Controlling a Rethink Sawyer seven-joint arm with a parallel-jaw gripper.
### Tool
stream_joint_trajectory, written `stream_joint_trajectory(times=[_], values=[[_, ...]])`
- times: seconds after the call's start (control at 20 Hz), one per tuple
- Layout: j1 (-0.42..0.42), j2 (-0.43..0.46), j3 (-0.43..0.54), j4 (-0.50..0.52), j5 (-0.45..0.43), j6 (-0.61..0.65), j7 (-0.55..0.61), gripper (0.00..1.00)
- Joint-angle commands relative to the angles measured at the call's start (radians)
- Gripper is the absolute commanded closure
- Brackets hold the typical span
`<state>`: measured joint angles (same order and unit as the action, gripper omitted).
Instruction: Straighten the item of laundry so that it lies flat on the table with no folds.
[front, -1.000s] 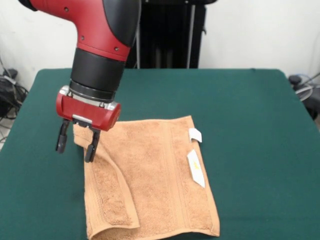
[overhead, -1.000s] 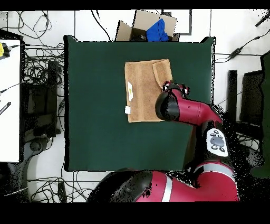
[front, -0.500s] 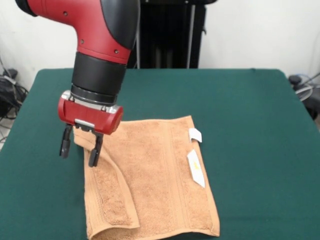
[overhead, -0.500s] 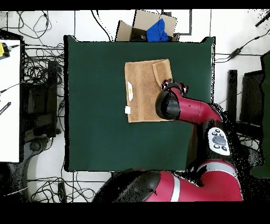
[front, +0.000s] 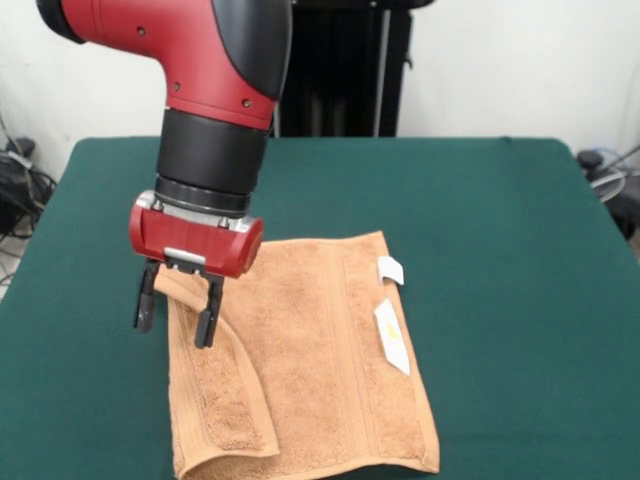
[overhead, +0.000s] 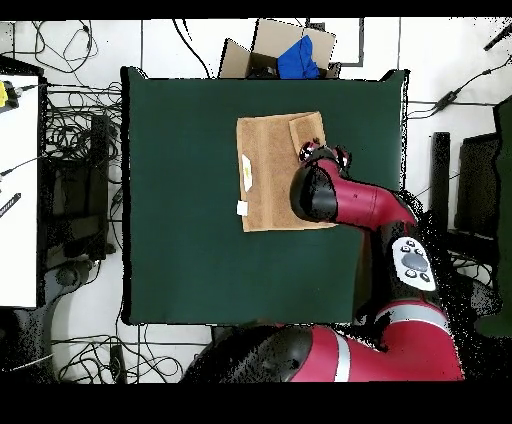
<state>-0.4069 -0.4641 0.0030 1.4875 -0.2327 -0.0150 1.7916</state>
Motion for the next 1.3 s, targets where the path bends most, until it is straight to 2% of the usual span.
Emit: stream_joint_trajectory(times=[0.05,1.3], values=[[-0.008,-0.003,0.126,0.023,-0.047,-0.043,0.101,0.0],[0.0,0.108,0.138,-0.064,-0.031,-0.095,0.108,0.0]])
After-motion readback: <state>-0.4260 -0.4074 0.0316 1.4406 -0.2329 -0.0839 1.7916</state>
